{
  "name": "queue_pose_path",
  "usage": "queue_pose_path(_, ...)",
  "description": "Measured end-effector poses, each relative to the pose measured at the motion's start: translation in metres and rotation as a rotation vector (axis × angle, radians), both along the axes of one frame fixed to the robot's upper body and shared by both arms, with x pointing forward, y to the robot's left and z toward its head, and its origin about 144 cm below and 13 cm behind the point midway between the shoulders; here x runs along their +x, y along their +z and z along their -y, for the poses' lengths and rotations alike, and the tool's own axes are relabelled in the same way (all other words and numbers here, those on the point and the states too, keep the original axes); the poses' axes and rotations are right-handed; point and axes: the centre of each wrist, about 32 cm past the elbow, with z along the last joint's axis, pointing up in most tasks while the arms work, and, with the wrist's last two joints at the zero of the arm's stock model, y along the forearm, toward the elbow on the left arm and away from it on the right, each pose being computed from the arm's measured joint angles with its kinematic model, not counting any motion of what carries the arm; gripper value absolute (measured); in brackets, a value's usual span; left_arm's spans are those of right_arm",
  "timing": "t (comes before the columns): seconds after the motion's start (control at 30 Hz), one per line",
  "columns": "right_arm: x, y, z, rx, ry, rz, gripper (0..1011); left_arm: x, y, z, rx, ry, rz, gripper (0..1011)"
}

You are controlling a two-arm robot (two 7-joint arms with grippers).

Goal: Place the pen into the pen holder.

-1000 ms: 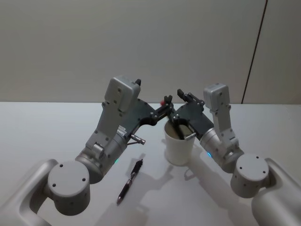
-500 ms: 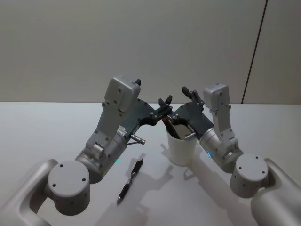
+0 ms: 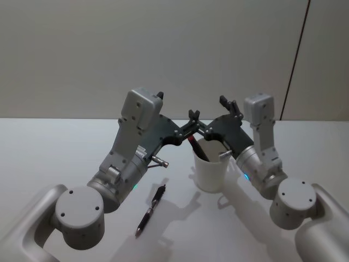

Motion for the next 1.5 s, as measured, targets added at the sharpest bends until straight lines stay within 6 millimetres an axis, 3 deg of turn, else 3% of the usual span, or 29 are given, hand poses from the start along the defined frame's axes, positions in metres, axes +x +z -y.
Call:
queue_pose_path(0.6, -0.022, 0.017, 0.018, 0.045, -0.149, -0.041, 1001, 0.0, 0.0, 0.0, 0.0, 0.0, 0.0, 1004)
queue_pose_path(1.5, -0.088, 0.036, 0.067, 0.081, -0.313, -0.125, 1001, 0.0, 0.0, 0.0, 0.0, 0.0, 0.0, 1004)
